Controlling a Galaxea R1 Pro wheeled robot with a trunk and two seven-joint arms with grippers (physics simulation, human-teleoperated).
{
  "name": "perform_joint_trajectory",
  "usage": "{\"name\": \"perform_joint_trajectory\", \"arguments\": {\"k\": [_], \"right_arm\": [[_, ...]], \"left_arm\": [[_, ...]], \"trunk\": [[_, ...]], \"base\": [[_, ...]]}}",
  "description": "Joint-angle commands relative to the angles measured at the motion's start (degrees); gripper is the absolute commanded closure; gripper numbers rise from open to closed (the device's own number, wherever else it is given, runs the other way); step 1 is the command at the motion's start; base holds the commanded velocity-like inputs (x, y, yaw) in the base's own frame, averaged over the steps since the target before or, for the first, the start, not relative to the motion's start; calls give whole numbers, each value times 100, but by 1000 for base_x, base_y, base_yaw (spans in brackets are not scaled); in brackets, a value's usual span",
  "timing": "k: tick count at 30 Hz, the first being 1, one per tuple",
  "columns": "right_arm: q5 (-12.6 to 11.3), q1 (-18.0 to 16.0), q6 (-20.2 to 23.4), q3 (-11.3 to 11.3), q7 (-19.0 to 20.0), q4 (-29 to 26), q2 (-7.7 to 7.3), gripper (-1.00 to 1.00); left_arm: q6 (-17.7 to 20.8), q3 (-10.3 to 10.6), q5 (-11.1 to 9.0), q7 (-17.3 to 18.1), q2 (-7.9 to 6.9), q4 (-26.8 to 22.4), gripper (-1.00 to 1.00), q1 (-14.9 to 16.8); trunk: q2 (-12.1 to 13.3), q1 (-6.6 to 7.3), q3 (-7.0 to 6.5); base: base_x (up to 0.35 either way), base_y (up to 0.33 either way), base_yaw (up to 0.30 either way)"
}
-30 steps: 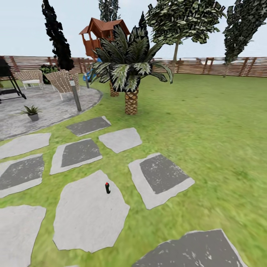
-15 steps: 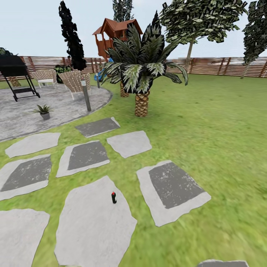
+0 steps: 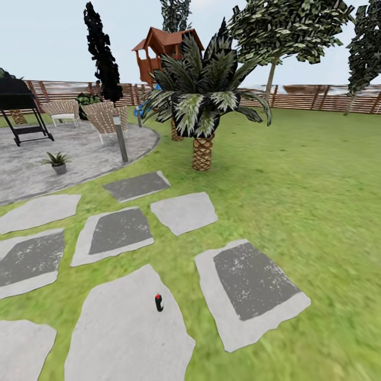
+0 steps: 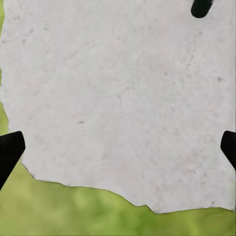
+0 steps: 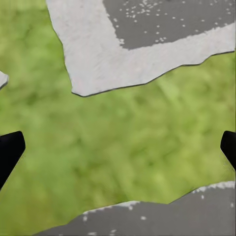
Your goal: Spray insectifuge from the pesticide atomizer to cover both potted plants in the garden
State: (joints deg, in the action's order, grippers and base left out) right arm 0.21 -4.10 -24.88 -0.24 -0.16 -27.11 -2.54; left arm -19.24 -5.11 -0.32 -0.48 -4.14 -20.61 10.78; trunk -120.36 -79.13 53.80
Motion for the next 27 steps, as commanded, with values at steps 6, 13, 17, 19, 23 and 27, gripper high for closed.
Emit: {"name": "perform_joint_trajectory", "arguments": {"k": [6,13,17,19,23,27], "right_arm": [[-2,-2,-17,-2,-2,4,-1,-100],[0,-3,-17,-3,-2,4,-2,-100],[-2,-3,-17,-3,-2,4,-1,-100],[-3,-3,-17,-3,-2,4,-3,-100],[-3,-1,-17,-3,-2,4,-2,-100],[-3,-3,-17,-3,-2,4,-1,-100]], "left_arm": [[-19,-7,-3,-5,1,4,-100,3],[-19,-6,-3,-5,1,4,-100,3],[-19,-7,-3,-5,-6,4,-100,3],[-19,-7,-3,-5,-7,4,-100,3],[-19,-7,-3,-5,-8,4,-100,3],[-19,-3,-3,-5,-3,4,-100,3]], "trunk": [[-1,-3,5],[-1,-3,5],[-1,-3,5],[-1,-3,5],[-1,-3,5],[-1,-3,5]], "base": [[340,-77,0],[339,-97,0],[337,-103,0],[336,-101,0],[318,-80,0],[141,-23,0]]}}
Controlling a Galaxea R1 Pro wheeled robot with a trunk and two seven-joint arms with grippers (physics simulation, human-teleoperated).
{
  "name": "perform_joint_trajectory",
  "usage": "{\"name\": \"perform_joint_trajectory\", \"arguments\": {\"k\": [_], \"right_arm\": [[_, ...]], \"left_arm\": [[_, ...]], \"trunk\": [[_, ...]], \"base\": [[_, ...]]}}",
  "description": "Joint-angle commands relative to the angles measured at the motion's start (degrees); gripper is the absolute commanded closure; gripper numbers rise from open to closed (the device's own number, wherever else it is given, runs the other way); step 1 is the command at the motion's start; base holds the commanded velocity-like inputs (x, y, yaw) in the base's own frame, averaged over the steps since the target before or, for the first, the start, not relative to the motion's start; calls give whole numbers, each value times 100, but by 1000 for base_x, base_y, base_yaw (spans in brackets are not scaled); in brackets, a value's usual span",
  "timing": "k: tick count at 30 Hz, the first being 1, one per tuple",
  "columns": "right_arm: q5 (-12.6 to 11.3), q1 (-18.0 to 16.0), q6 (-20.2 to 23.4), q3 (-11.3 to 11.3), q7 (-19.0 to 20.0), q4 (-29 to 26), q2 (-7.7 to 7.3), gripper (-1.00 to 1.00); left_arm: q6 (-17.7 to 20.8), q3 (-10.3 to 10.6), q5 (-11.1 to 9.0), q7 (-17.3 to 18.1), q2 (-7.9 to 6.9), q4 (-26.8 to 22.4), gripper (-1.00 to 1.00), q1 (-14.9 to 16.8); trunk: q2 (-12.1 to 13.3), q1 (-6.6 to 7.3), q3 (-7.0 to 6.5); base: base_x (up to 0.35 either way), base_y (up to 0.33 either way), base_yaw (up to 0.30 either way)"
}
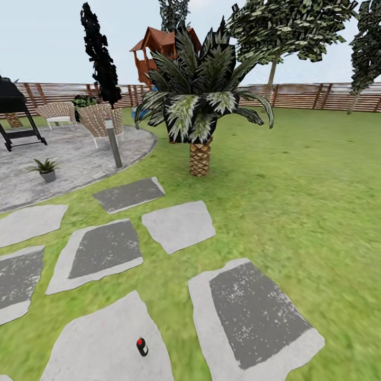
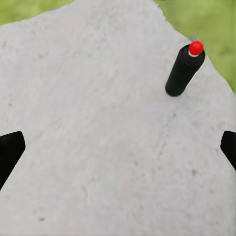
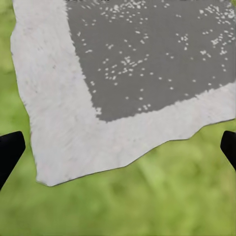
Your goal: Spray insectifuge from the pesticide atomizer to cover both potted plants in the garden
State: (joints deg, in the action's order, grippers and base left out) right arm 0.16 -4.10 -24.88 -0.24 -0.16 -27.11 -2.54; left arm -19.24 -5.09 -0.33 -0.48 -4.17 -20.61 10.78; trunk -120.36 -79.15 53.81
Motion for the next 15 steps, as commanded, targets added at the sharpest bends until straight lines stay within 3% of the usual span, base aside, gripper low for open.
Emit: {"name": "perform_joint_trajectory", "arguments": {"k": [1,4,9,15], "right_arm": [[1,-3,-17,-2,-2,4,-1,-100],[1,-3,-17,-2,-2,4,-1,-100],[1,-3,-17,-2,-2,4,-1,-100],[1,-3,-17,-2,-5,4,-1,-100]], "left_arm": [[-19,-5,-3,-5,2,4,-100,3],[-19,-4,-3,-5,4,4,-100,3],[-19,-6,-3,-5,4,4,-100,3],[-19,-2,-3,-5,4,4,-100,3]], "trunk": [[-2,0,4],[-2,0,4],[-2,0,4],[-2,0,4]], "base": [[50,-8,0],[28,-4,38],[5,-30,213],[0,-217,267]]}}
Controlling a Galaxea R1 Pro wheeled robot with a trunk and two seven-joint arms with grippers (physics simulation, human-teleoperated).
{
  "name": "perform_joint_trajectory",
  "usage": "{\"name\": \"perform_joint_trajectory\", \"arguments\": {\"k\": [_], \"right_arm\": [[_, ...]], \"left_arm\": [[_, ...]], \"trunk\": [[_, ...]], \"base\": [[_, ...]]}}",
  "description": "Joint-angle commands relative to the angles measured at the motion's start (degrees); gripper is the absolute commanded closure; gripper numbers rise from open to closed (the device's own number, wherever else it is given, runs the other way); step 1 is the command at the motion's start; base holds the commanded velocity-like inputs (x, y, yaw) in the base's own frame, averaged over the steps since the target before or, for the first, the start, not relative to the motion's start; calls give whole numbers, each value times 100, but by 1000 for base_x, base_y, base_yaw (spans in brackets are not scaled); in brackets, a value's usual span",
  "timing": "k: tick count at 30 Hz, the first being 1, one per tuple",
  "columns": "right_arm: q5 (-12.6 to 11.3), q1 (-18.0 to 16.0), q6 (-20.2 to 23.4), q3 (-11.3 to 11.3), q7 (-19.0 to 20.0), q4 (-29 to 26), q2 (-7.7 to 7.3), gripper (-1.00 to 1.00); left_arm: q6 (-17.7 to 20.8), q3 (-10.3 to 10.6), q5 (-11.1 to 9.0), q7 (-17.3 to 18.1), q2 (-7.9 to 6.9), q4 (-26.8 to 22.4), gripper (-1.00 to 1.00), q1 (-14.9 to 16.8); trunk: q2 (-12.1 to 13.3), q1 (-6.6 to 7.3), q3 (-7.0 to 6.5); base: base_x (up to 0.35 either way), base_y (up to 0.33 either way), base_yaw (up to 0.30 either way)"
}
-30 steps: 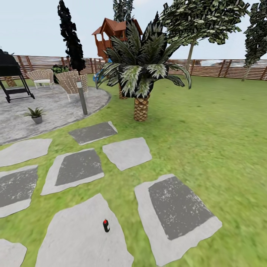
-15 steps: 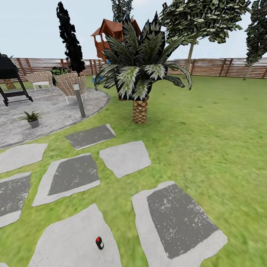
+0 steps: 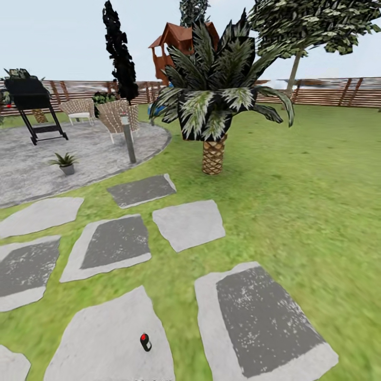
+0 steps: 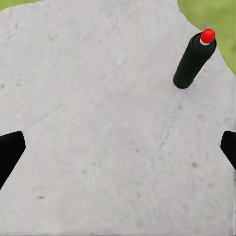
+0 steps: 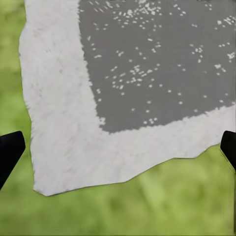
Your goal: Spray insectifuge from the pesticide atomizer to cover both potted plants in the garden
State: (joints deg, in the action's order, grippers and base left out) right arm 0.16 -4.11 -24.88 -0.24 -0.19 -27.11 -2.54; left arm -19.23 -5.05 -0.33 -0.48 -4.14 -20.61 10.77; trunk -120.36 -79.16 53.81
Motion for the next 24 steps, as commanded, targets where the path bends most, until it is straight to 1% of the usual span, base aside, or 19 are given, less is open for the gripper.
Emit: {"name": "perform_joint_trajectory", "arguments": {"k": [1,6,8,13,15,17,18,19,21,22,24], "right_arm": [[2,-2,-17,-2,-1,4,-1,-100],[2,-2,-17,-2,-1,4,-1,-100],[2,-2,-17,-2,-2,4,-1,-100],[-12,0,-17,13,-7,-93,-1,-100],[-15,-1,-17,14,-12,-350,-1,-100],[-12,-6,-8,15,-14,-885,-1,-100],[-10,-23,16,15,-14,-1340,-1,-100],[-11,-86,82,15,-16,-1910,-1,-100],[-14,-175,148,15,-16,-2102,2,-100],[-18,-272,226,15,-16,-2176,4,-100],[-26,-560,515,15,-13,-2228,6,-100]], "left_arm": [[-19,-6,-3,-5,1,5,-100,4],[-19,-12,-3,-5,1,5,-100,4],[-19,-13,-6,-5,1,-3,-100,4],[5,-14,-4,-9,-2,-163,-100,44],[44,-16,-9,-12,-23,-195,-100,121],[78,-10,-9,8,-86,-190,-100,347],[98,-11,-14,43,-139,-161,-100,589],[141,-10,-18,79,-216,-91,-100,952],[236,-1,-17,110,-239,-18,-100,1147],[364,10,-10,142,-244,32,-100,1268],[745,33,15,231,-246,93,-100,1496]], "trunk": [[-2,1,4],[-2,1,4],[-2,1,4],[-2,1,4],[-2,1,4],[-2,1,4],[-2,1,4],[-2,1,4],[-2,1,4],[-2,1,4],[-2,1,4]], "base": [[0,-258,270],[0,-262,271],[0,-137,234],[0,-31,55],[0,-5,9],[0,-2,4],[0,-1,2],[0,0,0],[0,0,0],[0,0,0],[0,0,0]]}}
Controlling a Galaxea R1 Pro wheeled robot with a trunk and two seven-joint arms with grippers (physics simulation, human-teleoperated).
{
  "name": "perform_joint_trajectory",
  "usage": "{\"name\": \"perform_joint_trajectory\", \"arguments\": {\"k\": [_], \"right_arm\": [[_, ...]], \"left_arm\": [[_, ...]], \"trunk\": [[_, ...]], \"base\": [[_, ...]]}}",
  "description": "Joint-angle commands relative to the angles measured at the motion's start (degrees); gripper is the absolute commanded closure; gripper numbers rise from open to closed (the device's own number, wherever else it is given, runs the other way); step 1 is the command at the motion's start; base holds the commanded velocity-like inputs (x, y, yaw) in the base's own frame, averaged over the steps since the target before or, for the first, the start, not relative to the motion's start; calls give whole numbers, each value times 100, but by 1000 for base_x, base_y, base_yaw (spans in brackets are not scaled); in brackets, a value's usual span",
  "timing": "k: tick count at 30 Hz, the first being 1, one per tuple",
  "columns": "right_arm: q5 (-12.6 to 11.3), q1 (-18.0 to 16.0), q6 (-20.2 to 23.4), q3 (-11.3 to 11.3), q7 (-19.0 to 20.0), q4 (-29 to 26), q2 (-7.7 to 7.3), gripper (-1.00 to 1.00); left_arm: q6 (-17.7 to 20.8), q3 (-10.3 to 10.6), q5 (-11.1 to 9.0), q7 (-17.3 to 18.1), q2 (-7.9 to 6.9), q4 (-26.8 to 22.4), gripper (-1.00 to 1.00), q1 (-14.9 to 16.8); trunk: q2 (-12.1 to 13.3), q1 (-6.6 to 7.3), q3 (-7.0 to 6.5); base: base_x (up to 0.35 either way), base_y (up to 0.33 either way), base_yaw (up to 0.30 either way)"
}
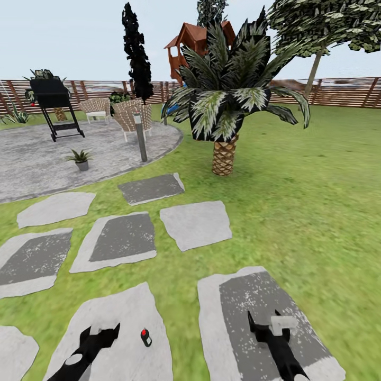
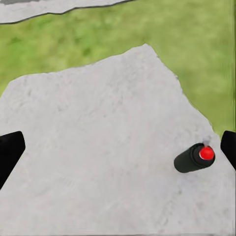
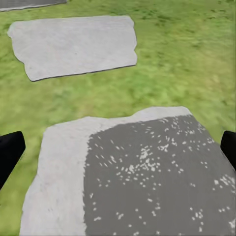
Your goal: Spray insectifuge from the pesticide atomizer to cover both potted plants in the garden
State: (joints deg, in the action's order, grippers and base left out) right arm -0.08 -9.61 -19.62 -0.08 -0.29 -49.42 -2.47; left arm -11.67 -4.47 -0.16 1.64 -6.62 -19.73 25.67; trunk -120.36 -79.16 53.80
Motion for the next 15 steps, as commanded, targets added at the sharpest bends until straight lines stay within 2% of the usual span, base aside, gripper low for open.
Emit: {"name": "perform_joint_trajectory", "arguments": {"k": [1,3,5,9,15], "right_arm": [[-4,-148,163,0,-1,-7,0,-100],[-8,-352,503,0,1,-18,0,-100],[-8,-412,617,3,6,-31,-4,-100],[-9,-448,686,17,29,-31,-7,-100],[-7,-455,688,-6,47,-31,-8,-100]], "left_arm": [[135,-20,11,51,2,21,-100,80],[309,-14,31,87,-2,36,-100,173],[355,-3,31,100,0,11,-100,197],[374,36,50,106,22,-41,-100,179],[267,278,52,101,36,-59,-100,158]], "trunk": [[-2,1,6],[-2,1,6],[-2,1,6],[-2,1,6],[-2,1,6]], "base": [[0,0,0],[0,0,0],[0,0,0],[0,0,0],[0,0,0]]}}
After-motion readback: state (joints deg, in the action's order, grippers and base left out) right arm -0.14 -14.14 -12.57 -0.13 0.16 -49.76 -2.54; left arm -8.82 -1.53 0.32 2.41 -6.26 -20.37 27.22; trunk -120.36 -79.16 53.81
